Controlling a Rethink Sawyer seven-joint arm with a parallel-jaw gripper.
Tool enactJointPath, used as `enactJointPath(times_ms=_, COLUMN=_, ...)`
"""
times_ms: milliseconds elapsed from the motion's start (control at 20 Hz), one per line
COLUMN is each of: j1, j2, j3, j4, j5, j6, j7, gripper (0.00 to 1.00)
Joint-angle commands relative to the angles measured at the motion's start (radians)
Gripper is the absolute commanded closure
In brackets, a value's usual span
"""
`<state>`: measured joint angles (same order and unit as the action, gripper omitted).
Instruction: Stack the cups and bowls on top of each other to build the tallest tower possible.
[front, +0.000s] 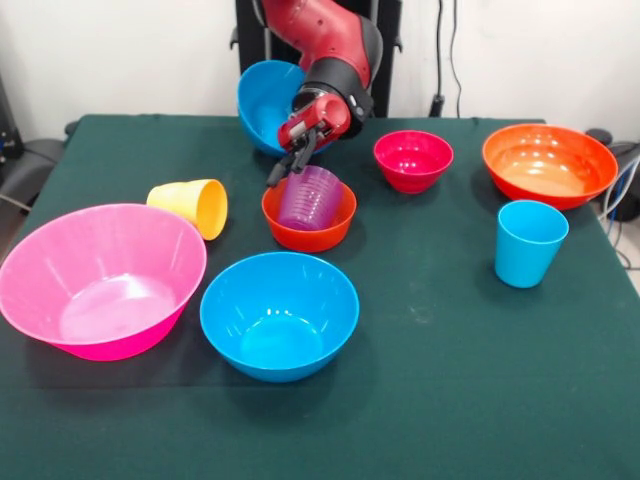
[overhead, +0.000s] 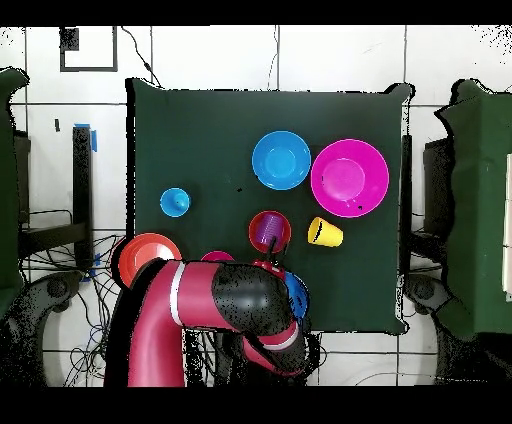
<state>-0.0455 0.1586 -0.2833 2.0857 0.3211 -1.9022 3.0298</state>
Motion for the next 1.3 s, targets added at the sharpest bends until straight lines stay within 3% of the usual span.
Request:
enactJointPath(times_ms=50, j1=0.026, j2=0.013, j3=0.154, j4=-0.081, j5=0.059, j6=0.123, j7=0.074, gripper=0.00)
enactJointPath(times_ms=450, j1=0.090, j2=-0.196, j3=0.107, j4=0.171, j5=0.031, j6=0.131, j7=0.057, gripper=0.00)
enactJointPath(times_ms=650, j1=0.129, j2=-0.255, j3=0.101, j4=0.256, j5=-0.004, j6=0.150, j7=0.070, gripper=0.00)
enactJointPath(times_ms=900, j1=0.165, j2=-0.426, j3=0.052, j4=0.379, j5=-0.065, j6=0.206, j7=0.053, gripper=0.00)
enactJointPath(times_ms=1000, j1=0.171, j2=-0.417, j3=0.053, j4=0.381, j5=-0.072, j6=0.190, j7=0.070, gripper=0.00)
enactJointPath(times_ms=1300, j1=0.205, j2=-0.243, j3=0.133, j4=0.292, j5=0.018, j6=0.092, j7=0.142, gripper=0.00)
